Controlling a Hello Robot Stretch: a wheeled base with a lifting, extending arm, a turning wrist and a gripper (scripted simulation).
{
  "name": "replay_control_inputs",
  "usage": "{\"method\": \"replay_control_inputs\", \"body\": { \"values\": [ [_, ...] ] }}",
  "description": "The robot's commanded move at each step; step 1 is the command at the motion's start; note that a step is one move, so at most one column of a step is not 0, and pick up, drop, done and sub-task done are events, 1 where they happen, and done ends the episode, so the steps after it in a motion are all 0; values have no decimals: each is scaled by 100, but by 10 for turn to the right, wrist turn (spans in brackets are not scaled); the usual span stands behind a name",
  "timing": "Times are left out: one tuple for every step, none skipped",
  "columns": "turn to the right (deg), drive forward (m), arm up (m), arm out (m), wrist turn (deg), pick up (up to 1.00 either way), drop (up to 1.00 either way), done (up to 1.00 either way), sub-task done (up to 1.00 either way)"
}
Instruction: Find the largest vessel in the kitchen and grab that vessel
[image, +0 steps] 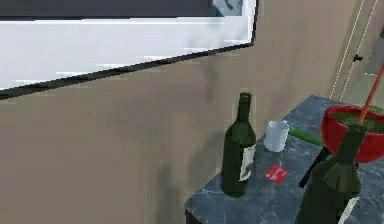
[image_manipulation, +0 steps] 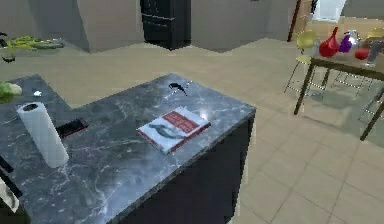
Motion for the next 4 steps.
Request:
{"method": "replay_control_inputs", "body": {
  "values": [
    [450, 0, 0, 0, 0, 0, 0, 0, 0],
    [450, 0, 0, 0, 0, 0, 0, 0, 0],
    [450, 0, 0, 0, 0, 0, 0, 0, 0],
    [420, 0, 0, 0, 0, 0, 0, 0, 0]
  ]
}}
